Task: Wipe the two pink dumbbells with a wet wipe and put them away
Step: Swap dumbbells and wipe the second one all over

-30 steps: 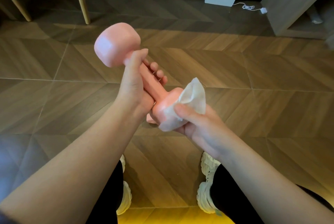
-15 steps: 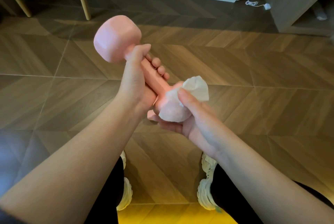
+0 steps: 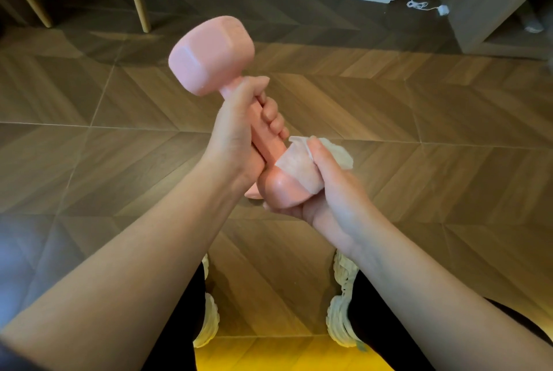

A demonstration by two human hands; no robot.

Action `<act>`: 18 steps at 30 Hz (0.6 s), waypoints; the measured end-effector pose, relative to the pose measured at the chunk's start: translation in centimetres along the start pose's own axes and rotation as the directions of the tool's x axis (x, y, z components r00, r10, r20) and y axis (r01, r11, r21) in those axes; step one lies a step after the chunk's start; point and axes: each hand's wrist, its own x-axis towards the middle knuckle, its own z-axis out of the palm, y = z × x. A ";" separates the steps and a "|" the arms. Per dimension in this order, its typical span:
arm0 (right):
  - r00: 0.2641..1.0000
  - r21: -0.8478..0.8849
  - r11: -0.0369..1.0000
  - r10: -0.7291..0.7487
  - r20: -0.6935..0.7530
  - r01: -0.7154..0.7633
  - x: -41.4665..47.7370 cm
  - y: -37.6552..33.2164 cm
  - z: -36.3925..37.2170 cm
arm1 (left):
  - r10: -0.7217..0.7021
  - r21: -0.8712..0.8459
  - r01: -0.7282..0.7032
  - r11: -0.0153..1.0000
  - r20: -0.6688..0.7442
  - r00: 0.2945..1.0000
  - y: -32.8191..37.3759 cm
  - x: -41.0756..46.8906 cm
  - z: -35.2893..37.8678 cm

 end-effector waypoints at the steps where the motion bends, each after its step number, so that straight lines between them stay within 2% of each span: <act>1: 0.999 -0.034 0.999 -0.035 -0.021 0.034 -0.1 0.0 0.0 | -0.014 -0.002 0.014 1.000 -0.014 1.000 0.0 0.1 0.1; 4: 0.993 -0.085 0.990 -0.116 -0.028 0.113 -0.6 -0.3 -0.4 | -0.031 -0.065 0.026 0.998 -0.074 0.997 0.1 0.4 0.0; 8: 0.993 0.000 0.997 -0.078 0.085 0.079 -0.8 -0.4 -0.5 | -0.007 -0.108 0.001 0.994 -0.061 0.998 0.3 0.4 -0.6; 11: 0.997 0.075 0.995 0.069 0.040 -0.072 0.3 -0.3 -0.2 | 0.025 -0.094 -0.022 0.995 0.027 0.999 0.3 0.1 -0.5; 14: 0.944 0.123 0.955 0.239 0.227 -0.271 0.6 -0.7 -0.5 | 0.058 -0.121 -0.047 0.992 0.088 0.994 0.4 -0.1 -0.3; 16: 0.938 0.110 0.961 0.218 0.269 -0.254 0.3 -0.8 -1.4 | 0.057 -0.146 -0.048 0.988 0.060 0.997 0.5 0.0 -0.3; 18: 0.952 0.098 0.987 0.095 0.290 -0.128 -0.2 -0.9 -1.9 | 0.022 -0.155 -0.023 0.988 -0.008 1.000 0.5 0.1 -0.4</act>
